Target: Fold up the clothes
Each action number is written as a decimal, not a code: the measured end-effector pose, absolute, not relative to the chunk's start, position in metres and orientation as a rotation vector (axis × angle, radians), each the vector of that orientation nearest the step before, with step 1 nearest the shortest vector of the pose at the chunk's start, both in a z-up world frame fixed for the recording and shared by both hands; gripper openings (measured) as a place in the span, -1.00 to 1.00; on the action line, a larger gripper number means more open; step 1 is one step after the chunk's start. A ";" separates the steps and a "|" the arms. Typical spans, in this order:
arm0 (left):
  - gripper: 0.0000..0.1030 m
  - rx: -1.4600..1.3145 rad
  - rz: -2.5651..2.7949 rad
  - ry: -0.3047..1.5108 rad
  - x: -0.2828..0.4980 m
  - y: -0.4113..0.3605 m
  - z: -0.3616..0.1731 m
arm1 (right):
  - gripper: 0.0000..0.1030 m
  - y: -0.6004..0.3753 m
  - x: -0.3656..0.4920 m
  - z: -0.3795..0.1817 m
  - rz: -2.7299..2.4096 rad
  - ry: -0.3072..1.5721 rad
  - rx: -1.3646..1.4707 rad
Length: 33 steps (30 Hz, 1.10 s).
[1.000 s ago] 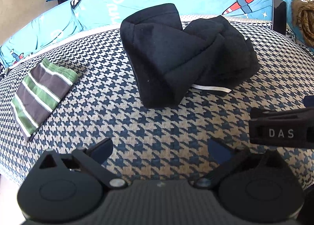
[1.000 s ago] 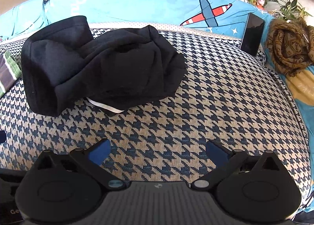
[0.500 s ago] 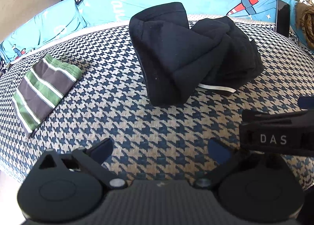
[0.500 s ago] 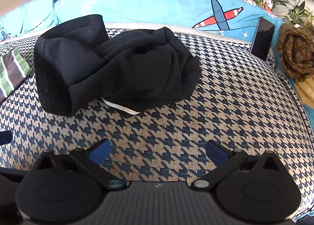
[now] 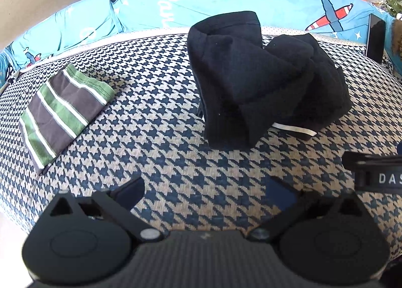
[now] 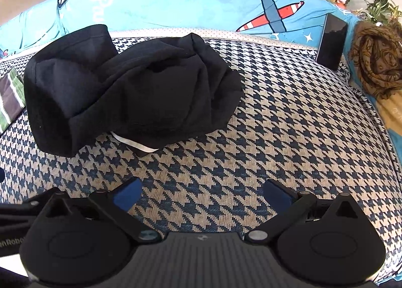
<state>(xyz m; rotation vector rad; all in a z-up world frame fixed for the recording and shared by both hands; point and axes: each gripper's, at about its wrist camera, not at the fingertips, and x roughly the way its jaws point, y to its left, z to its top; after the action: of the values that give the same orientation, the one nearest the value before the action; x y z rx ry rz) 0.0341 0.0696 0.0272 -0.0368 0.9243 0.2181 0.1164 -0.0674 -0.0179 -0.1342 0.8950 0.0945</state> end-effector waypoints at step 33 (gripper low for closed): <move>1.00 -0.021 0.242 0.952 0.150 0.058 0.005 | 0.99 -0.075 0.219 -0.034 0.154 0.896 -0.121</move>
<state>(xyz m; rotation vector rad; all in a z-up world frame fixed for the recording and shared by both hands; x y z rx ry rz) 0.1497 0.0577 0.0046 -0.0207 0.9522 0.2423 0.2194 -0.0753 -0.0340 -0.1207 0.8955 0.1541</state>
